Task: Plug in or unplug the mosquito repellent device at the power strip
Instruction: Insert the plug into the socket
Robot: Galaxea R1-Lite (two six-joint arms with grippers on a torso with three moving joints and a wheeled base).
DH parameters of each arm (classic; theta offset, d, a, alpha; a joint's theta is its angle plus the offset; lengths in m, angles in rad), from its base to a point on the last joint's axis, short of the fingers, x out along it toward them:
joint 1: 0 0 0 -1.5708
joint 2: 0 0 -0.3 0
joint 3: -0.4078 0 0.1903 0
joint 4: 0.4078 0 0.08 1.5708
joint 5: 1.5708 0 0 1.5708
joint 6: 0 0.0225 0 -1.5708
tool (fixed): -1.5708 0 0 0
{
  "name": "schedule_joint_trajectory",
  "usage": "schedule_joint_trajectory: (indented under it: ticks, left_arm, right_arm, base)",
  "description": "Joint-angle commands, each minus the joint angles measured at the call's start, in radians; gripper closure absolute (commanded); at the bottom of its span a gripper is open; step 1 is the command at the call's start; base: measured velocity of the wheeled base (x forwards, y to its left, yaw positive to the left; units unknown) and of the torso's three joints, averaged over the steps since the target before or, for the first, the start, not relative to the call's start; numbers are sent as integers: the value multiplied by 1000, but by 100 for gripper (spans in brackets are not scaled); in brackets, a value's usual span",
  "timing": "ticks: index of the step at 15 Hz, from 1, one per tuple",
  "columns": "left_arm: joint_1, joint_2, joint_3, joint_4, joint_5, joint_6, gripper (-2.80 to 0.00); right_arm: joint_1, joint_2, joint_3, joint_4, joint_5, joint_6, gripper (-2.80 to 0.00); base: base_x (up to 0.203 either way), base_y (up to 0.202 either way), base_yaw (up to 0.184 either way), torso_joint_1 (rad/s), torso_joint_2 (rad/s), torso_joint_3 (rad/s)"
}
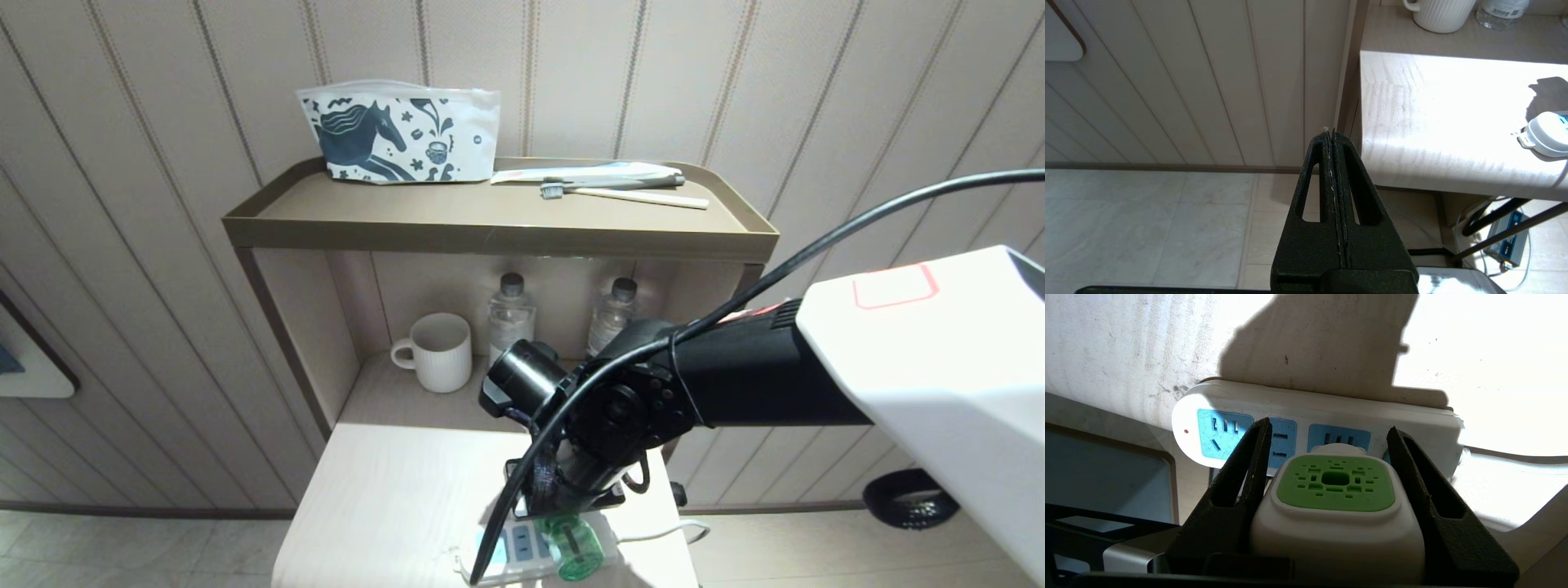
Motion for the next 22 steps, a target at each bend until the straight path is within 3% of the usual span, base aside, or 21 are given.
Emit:
schedule_joint_trajectory:
  ticks: [1,22]
  left_arm:
    - [0,1,0,2,0,0,0]
    - [0,1,0,2,0,0,0]
  right_arm:
    - [1,1,-1,2,-13,3,0]
    - [9,2,-1,-11,-33,3,0]
  base:
    - [0,0,0,0,0,0]
    - [0,0,0,0,0,0]
